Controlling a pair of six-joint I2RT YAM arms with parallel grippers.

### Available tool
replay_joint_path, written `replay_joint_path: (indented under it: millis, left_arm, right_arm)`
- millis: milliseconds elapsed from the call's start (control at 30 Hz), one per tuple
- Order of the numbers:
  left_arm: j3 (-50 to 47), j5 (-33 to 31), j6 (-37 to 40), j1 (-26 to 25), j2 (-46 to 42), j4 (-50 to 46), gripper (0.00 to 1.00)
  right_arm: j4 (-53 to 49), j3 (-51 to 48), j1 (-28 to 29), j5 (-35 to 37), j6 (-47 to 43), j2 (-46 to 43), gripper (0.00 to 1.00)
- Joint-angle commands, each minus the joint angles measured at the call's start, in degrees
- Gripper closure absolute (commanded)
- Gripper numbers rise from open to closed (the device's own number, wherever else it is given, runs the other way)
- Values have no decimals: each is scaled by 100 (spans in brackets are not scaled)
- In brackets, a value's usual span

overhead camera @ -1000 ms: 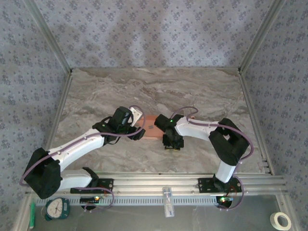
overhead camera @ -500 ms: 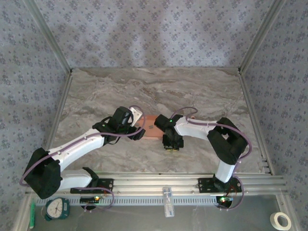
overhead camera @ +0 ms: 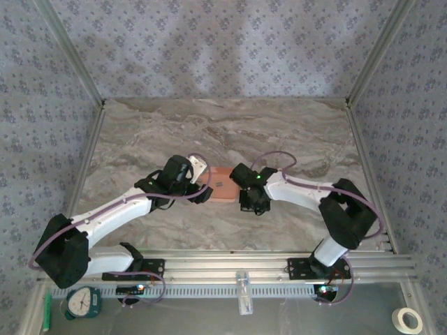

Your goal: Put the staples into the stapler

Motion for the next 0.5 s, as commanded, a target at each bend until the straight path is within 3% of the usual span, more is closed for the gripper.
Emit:
replay_joint_path:
  millis: [0, 467]
  left_arm:
    - [-69, 207, -142, 31, -41, 426, 13]
    - [-239, 184, -459, 44, 259, 1446, 5]
  right_arm:
    - [322, -151, -164, 435, -293, -353, 82]
    - [1051, -630, -704, 1122, -1189, -1324, 82]
